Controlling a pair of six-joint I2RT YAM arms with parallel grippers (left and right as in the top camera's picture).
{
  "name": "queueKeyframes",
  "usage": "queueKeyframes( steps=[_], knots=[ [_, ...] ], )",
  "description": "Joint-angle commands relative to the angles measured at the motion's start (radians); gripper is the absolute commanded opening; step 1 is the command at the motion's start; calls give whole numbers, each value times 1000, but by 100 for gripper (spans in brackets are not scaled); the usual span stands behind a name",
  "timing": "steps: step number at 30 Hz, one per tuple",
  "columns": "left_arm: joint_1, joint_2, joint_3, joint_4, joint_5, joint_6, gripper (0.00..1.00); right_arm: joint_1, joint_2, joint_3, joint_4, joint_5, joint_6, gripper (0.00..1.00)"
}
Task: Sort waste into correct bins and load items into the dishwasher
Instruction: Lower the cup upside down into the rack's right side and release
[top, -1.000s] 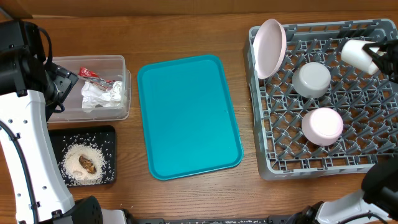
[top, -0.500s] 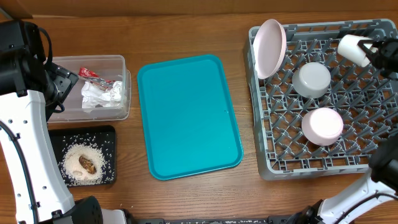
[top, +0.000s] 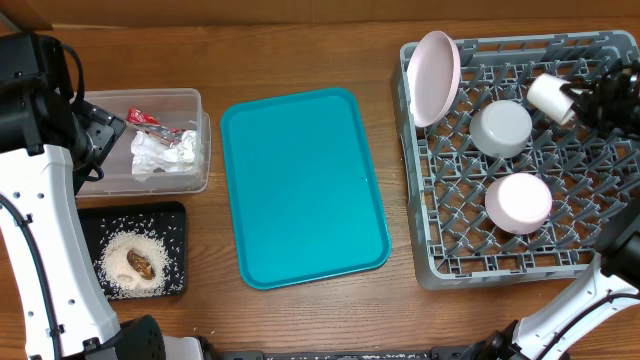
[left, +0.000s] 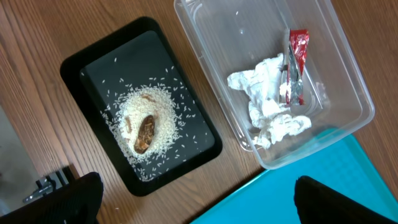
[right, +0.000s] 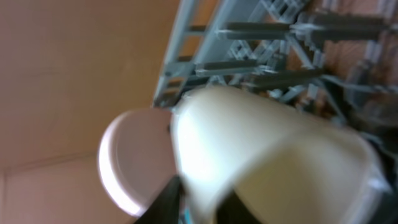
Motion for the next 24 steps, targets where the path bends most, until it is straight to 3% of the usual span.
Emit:
queueKeyframes(
  steps=[1,6,16,24],
  knots=[
    [0,4,4,-2,-2,-18,100,-1,8,2,-18,126,14,32],
    [0,4,4,-2,-2,-18,100,-4,8,2,-51,259,14,33],
    [0,4,4,-2,-2,-18,100,-42,8,3,-71,264,31,34],
    [0,4,4,-2,-2,-18,100,-81,8,3,-87,264,-60,38]
  ],
)
